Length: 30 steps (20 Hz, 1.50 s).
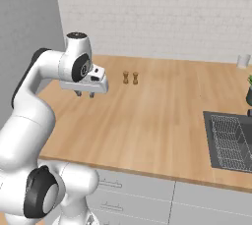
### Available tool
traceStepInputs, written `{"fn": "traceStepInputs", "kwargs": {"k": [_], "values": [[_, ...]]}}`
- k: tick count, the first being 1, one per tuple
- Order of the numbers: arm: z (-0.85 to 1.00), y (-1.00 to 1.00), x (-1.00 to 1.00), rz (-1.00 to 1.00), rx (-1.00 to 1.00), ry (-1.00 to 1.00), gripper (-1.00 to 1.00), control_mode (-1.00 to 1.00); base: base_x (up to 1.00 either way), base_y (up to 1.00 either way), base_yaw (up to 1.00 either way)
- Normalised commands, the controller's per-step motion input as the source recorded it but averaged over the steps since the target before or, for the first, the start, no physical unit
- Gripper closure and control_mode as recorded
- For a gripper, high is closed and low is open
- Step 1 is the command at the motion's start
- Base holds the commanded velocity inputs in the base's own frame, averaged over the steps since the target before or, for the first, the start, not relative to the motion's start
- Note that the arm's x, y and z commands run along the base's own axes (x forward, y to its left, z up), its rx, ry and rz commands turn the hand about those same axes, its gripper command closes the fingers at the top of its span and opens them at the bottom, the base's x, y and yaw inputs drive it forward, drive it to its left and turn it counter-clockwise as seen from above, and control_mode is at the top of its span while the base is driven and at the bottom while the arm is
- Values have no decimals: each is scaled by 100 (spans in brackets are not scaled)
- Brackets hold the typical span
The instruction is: Take a straw from the drawer in front and place it inside the glass cup on the dining counter.
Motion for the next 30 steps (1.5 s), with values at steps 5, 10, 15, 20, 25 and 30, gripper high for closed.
{"fn": "traceStepInputs", "kwargs": {"k": [5, 10, 15, 20, 25, 30], "values": [[0, 0, 0, 0, 0, 0, -100, 100, -34, 1, 0], [0, 0, 0, 0, 0, 0, -100, 100, -95, 42, -11], [0, 0, 0, 0, 0, 0, -100, 100, -24, 65, -57], [0, 0, 0, 0, 0, 0, -100, 100, 0, 42, -75], [0, 0, 0, 0, 0, 0, -100, 100, 0, 40, -73], [0, 0, 0, 0, 0, 0, -100, 100, -19, 58, -63]]}}
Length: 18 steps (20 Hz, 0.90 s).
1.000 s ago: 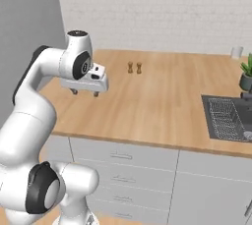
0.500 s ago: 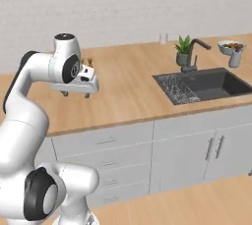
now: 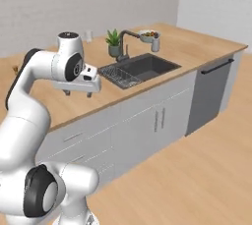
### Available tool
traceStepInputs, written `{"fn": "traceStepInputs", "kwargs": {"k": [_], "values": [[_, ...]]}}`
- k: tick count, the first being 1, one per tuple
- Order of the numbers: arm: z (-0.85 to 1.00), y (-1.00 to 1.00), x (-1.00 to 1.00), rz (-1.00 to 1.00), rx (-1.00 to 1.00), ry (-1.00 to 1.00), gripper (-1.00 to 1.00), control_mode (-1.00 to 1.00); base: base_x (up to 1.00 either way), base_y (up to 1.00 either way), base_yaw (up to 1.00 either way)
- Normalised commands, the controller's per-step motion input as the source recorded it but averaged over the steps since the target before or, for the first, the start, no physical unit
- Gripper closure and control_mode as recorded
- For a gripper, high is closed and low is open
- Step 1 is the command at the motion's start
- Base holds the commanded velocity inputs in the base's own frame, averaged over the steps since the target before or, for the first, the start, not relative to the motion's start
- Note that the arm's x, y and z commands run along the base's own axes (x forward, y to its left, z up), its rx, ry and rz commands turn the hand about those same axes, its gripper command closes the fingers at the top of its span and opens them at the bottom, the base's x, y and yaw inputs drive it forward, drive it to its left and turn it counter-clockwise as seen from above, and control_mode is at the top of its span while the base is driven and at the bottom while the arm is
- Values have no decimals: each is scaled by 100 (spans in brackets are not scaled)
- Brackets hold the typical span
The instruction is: Take a straw from the drawer in front and place it inside the glass cup on the dining counter.
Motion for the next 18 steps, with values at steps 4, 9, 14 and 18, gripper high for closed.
{"fn": "traceStepInputs", "kwargs": {"k": [4, 9, 14, 18], "values": [[0, 0, 0, 0, 0, 0, -100, 100, -52, 81, -51], [0, 0, 0, 0, 0, 0, -100, 100, -43, 85, -28], [0, 0, 0, 0, 0, 0, -100, 100, -6, 78, -24], [0, 0, 0, 0, 0, 0, -100, 100, 1, 78, -32]]}}
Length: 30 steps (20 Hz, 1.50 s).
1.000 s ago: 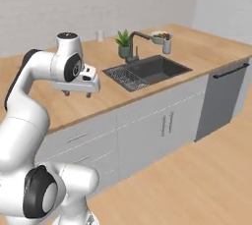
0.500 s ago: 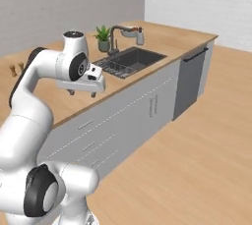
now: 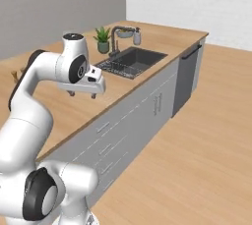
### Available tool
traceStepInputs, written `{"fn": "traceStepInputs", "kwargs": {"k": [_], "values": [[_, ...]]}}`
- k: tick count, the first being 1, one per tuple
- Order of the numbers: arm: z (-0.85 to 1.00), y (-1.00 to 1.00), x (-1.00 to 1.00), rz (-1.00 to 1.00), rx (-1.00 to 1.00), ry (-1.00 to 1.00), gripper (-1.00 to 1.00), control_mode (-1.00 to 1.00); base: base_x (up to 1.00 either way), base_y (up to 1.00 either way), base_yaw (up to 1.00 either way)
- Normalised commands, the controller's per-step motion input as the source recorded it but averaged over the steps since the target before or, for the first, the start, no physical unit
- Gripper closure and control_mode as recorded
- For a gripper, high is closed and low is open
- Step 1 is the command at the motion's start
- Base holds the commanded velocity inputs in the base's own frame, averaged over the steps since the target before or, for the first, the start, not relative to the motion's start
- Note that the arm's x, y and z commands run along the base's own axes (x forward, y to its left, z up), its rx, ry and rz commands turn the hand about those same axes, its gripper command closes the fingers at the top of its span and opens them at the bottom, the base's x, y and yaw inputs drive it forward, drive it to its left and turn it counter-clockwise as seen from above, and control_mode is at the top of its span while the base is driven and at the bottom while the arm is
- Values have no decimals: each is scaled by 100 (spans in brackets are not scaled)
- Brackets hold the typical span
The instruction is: Take a straw from the drawer in front and place it inside the glass cup on the dining counter.
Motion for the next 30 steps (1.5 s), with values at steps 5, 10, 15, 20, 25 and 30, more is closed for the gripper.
{"fn": "traceStepInputs", "kwargs": {"k": [5, 10, 15, 20, 25, 30], "values": [[0, 11, -1, -8, 6, 0, -100, -100, 0, 63, -31], [0, -18, 0, -29, 39, 0, -100, -100, 0, 0, 0], [-22, -72, 6, -9, 48, 0, -100, -100, 0, 0, 0], [-87, -31, 28, 0, 48, 1, -100, -100, 0, 0, 0], [-100, 0, 44, 3, 44, 0, -100, -100, 0, 0, 0], [-79, 1, 56, 6, 34, 0, -100, -100, 0, 0, 0]]}}
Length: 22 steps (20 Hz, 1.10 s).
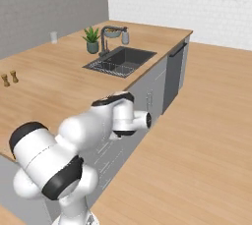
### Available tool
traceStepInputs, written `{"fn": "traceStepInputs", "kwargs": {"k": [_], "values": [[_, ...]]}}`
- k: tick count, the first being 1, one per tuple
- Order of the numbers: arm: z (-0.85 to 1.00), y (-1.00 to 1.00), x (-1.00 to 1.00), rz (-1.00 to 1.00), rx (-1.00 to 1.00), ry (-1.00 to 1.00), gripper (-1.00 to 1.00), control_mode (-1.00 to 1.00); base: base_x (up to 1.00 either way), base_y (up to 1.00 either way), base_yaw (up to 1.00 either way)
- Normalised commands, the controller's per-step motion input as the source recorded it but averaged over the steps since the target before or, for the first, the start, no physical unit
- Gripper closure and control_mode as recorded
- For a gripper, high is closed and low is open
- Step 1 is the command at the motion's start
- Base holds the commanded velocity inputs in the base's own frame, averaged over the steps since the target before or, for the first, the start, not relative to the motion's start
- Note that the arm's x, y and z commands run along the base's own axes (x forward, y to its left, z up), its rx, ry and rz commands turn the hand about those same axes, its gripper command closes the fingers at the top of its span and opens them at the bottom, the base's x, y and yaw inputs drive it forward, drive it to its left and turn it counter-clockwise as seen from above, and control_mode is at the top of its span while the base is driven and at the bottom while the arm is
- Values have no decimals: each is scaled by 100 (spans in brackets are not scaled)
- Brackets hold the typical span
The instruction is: Take a straw from the drawer in front and place it inside the glass cup on the dining counter.
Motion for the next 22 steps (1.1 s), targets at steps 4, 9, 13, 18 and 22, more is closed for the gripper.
{"fn": "traceStepInputs", "kwargs": {"k": [4, 9, 13, 18, 22], "values": [[-76, 8, 64, 1, 31, 0, -100, -100, 0, 0, 0], [-70, 16, 51, 0, 23, 0, -100, -100, 0, 0, 0], [-51, 8, 37, 2, 6, -4, -100, -100, 0, 0, 0], [-35, 12, 47, 4, 0, -9, -100, -100, 0, 0, 0], [-23, 21, 60, 2, -4, -7, -100, -100, 0, 0, 0]]}}
